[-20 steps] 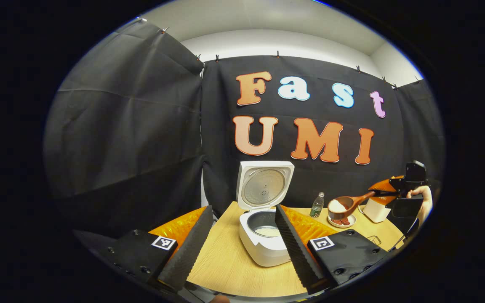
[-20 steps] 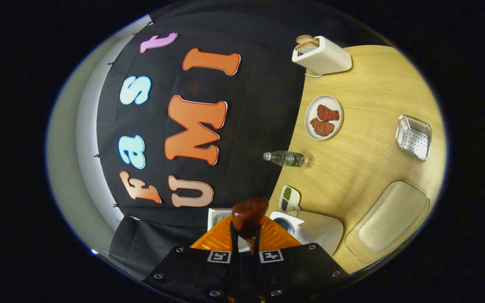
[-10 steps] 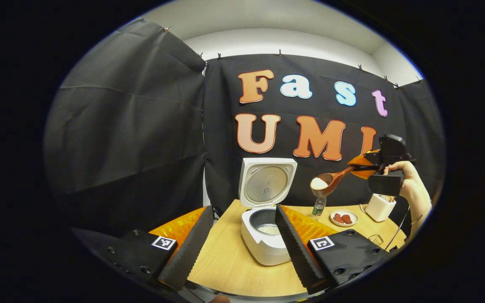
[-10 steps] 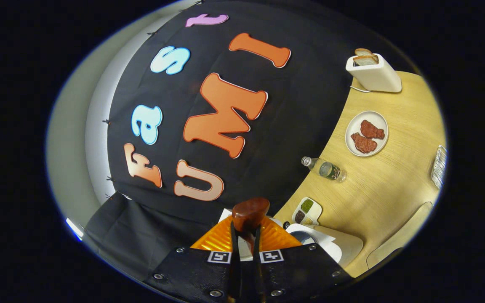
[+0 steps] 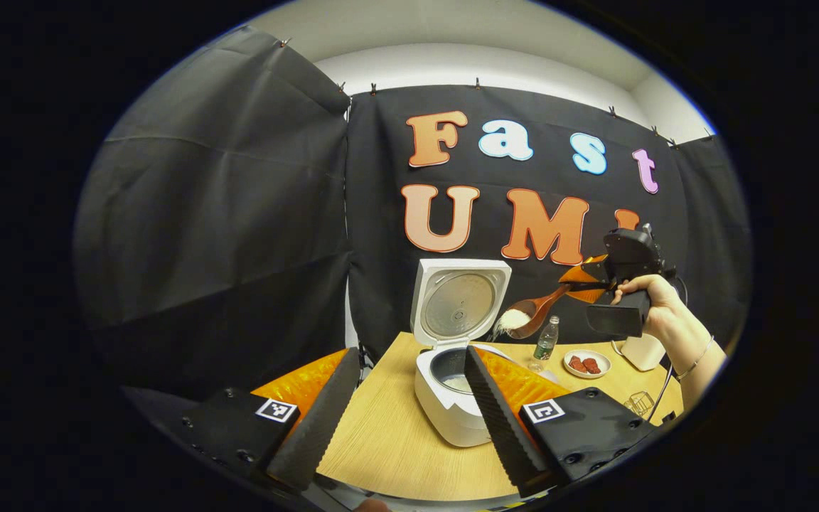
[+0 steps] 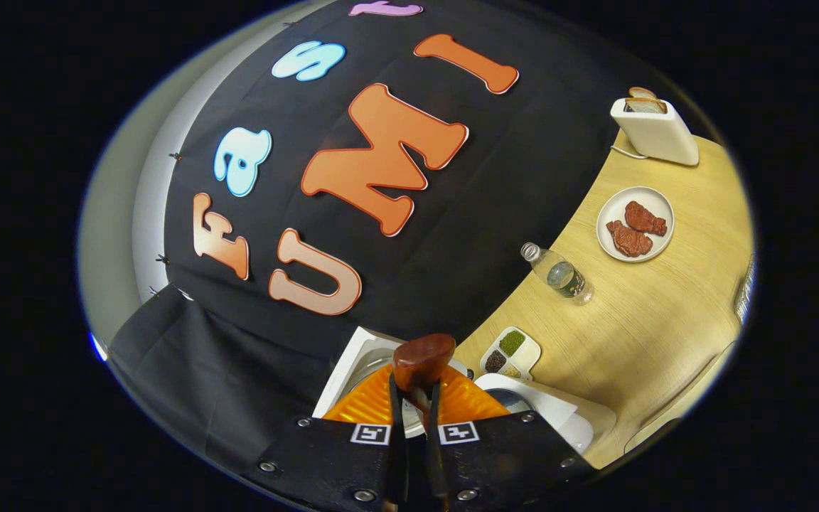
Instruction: Close the left gripper, press the button to open the rice cooker; take a wooden spoon from the chopstick holder with the right hand, scoop a spoonful of rice and pour it into the rice cooker, then put the wooden spoon back into the chopstick holder.
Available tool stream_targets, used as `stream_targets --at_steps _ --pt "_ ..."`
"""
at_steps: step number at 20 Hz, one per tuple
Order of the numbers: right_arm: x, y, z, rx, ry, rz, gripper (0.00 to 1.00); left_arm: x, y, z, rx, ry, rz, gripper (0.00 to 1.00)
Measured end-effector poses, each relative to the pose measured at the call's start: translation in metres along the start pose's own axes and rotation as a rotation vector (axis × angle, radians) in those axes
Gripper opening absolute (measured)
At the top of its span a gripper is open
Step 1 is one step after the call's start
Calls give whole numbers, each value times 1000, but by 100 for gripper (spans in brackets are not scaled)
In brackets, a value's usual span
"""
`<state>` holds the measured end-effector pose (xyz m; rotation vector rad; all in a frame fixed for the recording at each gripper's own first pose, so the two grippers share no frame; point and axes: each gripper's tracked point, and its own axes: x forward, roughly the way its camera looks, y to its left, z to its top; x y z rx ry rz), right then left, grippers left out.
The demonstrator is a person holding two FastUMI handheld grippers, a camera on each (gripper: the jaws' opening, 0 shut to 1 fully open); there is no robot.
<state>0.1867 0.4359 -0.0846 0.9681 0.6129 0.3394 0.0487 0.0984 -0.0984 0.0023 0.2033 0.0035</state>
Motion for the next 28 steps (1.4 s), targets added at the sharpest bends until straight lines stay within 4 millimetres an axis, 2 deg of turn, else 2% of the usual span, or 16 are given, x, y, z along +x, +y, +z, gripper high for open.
stream_targets --at_steps 7,12,16,28 --pt "12 -3 4 -97 -46 -48 10 9 2 0 2 9 -27 100" --pt "19 -1 0 -144 -48 -53 10 11 5 8 22 -2 -25 100" --pt "24 2 -1 -212 -59 -50 10 16 3 7 26 -3 -38 100" --pt "24 24 -4 -451 -95 13 10 26 5 0 13 9 -45 100"
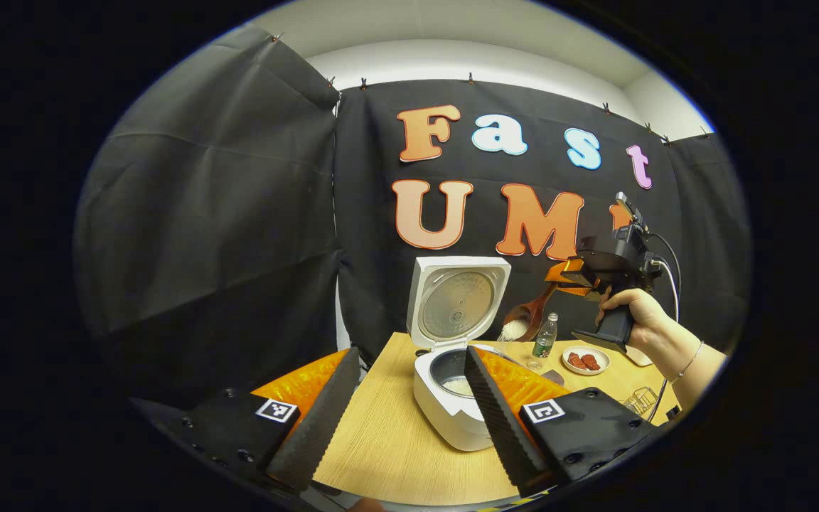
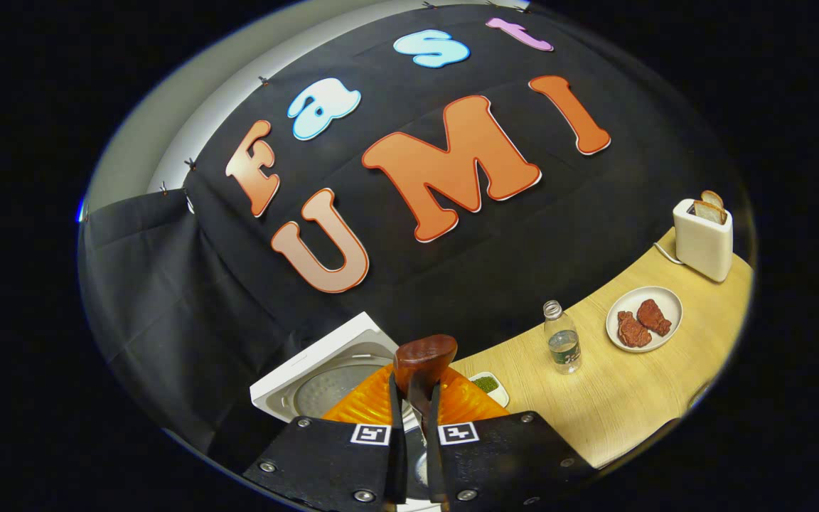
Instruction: Close the left gripper, press the button to open the rice cooker; take a wooden spoon from the chopstick holder with the right hand, scoop a spoonful of rice and pour it into the rice cooker, then put the wooden spoon back into the chopstick holder.
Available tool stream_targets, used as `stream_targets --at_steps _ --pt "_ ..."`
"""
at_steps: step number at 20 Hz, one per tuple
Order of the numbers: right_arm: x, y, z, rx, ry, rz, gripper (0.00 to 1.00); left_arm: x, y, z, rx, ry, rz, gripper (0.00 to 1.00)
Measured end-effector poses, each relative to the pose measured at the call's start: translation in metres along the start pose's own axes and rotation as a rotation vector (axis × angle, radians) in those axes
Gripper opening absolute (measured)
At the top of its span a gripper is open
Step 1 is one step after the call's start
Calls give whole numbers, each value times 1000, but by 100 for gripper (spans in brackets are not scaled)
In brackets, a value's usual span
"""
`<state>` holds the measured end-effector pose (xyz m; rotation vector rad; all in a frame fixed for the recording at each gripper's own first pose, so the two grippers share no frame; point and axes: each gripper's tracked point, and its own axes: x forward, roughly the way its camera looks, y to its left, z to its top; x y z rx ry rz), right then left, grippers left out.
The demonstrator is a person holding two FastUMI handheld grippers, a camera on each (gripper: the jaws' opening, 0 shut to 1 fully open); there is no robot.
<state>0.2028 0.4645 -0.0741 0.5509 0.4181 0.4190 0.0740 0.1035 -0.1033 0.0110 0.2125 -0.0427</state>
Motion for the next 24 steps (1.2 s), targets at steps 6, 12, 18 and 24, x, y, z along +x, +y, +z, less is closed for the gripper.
stream_targets --at_steps 6,12,18,24 --pt "-6 18 2 -148 -33 52 10 0 7 1 2 -5 11 100" --pt "-15 37 3 -350 -80 107 10 -1 12 -7 -7 6 20 99" --pt "-23 55 0 -461 -91 177 10 1 14 -9 -21 7 24 100" --pt "-34 60 -10 -537 -89 226 10 -1 16 -13 -18 17 34 100"
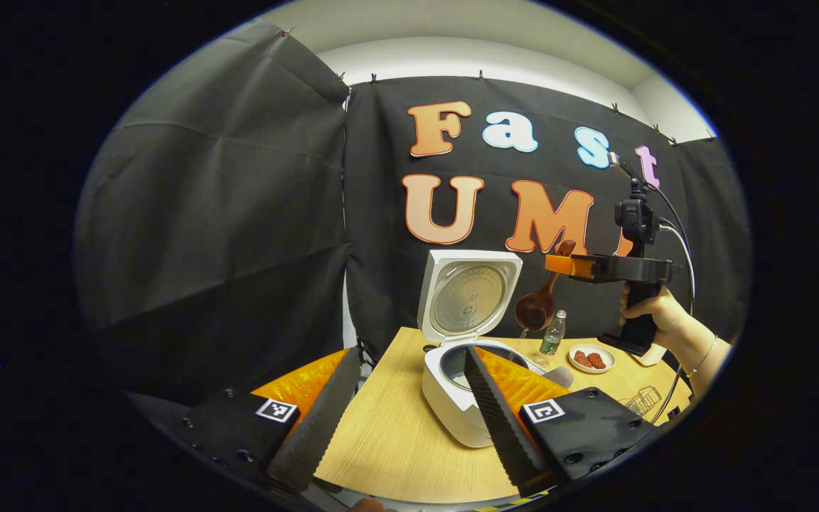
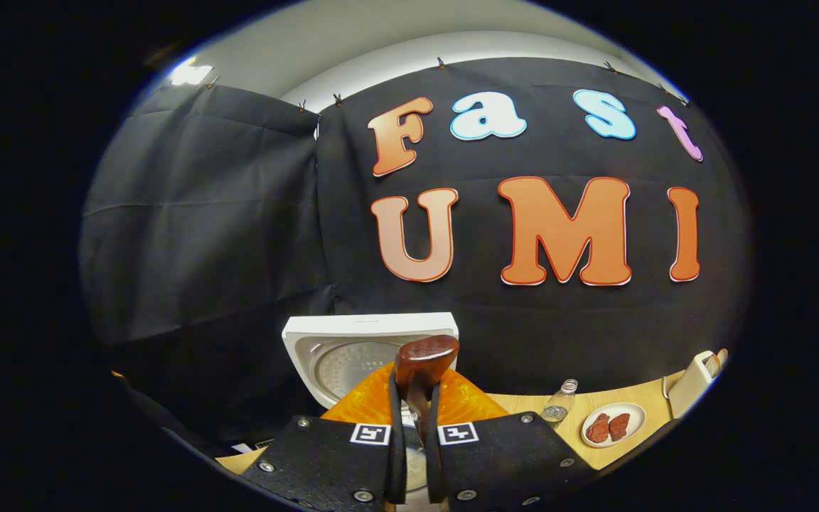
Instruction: Close the left gripper, press the button to open the rice cooker; take a wooden spoon from the chopstick holder with the right hand, scoop a spoonful of rice and pour it into the rice cooker, then put the wooden spoon back into the chopstick holder.
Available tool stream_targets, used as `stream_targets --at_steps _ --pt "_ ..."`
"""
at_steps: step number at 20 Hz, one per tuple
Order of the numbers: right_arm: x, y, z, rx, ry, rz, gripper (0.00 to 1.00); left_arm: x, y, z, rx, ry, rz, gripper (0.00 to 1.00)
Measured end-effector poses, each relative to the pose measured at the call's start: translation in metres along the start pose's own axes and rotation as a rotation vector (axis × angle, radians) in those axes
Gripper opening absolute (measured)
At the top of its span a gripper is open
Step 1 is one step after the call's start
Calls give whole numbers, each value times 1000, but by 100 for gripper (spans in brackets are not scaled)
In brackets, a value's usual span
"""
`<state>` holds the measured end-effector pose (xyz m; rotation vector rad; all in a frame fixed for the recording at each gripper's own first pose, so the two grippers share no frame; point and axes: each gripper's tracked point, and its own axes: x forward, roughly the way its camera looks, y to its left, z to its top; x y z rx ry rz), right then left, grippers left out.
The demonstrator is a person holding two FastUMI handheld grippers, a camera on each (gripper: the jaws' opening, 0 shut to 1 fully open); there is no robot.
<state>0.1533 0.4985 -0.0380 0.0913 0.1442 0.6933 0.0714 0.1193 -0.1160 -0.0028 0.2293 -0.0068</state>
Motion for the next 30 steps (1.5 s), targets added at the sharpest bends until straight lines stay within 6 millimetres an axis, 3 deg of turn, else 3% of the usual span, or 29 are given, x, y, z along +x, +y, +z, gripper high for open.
stream_targets --at_steps 4,8,10,11,12,15,24,27,30 --pt "-12 -15 2 99 1 -24 10 -2 1 -1 -12 -5 10 100" --pt "-38 -44 9 261 -8 -57 10 -2 -2 0 -21 -14 11 100" --pt "-58 -71 11 315 -22 -99 10 0 -4 2 -27 -26 18 100" --pt "-68 -85 10 328 -27 -125 5 0 -4 4 -35 -32 21 100" --pt "-80 -102 6 339 -29 -155 10 1 -8 3 -44 -31 15 100" --pt "-120 -146 -5 378 -30 -230 10 7 -16 4 -48 -32 6 100" --pt "-248 -272 -58 428 -24 -489 10 30 -48 13 -9 -53 -26 99" --pt "-277 -300 -88 442 -5 -558 10 37 -59 15 -4 -56 -40 100" --pt "-294 -315 -121 488 24 -593 10 43 -67 16 -4 -66 -39 99"
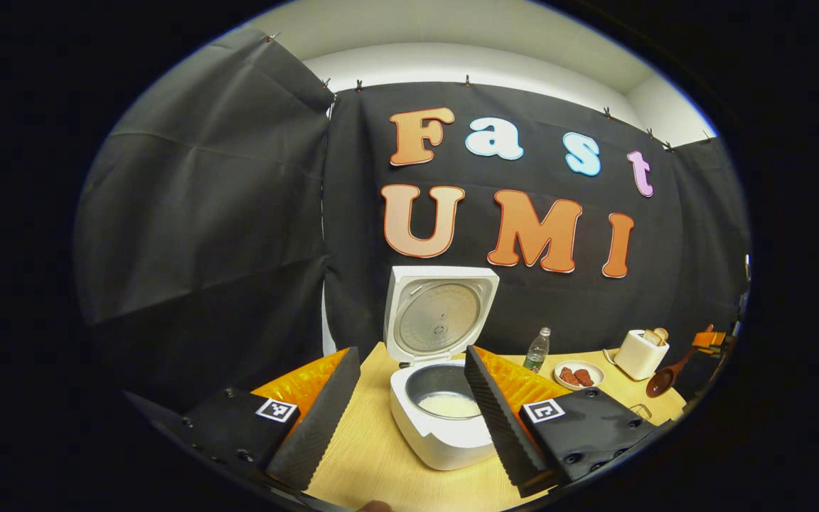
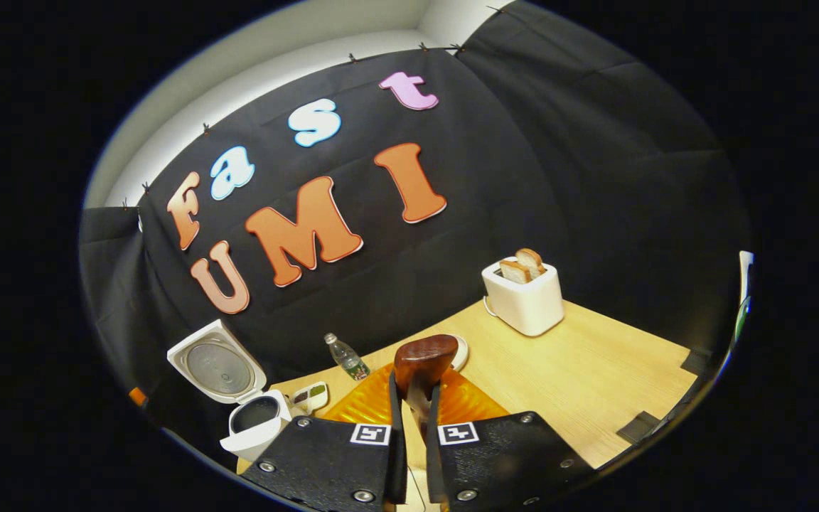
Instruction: Close the left gripper, press the button to open the rice cooker; take a wooden spoon from the chopstick holder with the right hand, scoop a spoonful of rice and pour it into the rice cooker, then put the wooden spoon back into the chopstick holder.
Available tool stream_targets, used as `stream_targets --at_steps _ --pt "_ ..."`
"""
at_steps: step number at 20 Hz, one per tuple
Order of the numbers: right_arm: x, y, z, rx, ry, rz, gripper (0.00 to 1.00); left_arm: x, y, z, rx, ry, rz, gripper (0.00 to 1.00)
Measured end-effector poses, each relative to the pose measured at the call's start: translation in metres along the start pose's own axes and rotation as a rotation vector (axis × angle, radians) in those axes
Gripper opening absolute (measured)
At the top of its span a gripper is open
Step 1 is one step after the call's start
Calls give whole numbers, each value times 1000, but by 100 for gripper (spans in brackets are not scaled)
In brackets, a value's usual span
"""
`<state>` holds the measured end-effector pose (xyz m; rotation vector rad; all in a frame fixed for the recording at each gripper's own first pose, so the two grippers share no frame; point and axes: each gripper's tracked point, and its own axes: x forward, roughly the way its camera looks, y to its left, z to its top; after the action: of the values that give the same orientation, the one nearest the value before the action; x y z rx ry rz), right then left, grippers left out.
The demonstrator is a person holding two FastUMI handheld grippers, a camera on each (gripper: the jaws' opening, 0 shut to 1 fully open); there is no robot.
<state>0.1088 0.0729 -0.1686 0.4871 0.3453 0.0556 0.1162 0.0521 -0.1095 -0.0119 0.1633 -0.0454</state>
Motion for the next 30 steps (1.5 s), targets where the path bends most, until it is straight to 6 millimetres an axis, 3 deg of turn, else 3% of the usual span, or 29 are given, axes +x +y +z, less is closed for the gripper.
stream_targets --at_steps 6,10,17,20,21,22,23,25,26,28,30 --pt "18 -39 -63 40 87 -44 10 -2 -7 -9 4 22 23 99" --pt "28 -50 -90 62 127 -44 11 -6 -7 -20 0 43 41 99" --pt "34 -69 -112 146 159 -33 11 -15 -7 -28 -18 63 66 99" --pt "34 -82 -113 186 156 -71 22 -15 -9 -20 -20 41 70 100" --pt "33 -87 -114 183 153 -83 14 -17 -12 -20 -16 37 61 99" --pt "28 -88 -112 173 149 -88 33 -16 -13 -16 -9 35 60 99" --pt "24 -92 -110 155 148 -102 37 -15 -12 -14 -5 34 57 99" --pt "16 -97 -103 100 141 -136 54 -14 -21 -8 -9 38 27 99" --pt "11 -96 -96 71 132 -146 75 -14 -22 -4 -17 39 22 100" --pt "-1 -95 -78 7 98 -163 95 -10 -28 5 -27 33 4 100" --pt "-15 -92 -58 -58 66 -176 95 -5 -33 15 -13 26 -11 99"
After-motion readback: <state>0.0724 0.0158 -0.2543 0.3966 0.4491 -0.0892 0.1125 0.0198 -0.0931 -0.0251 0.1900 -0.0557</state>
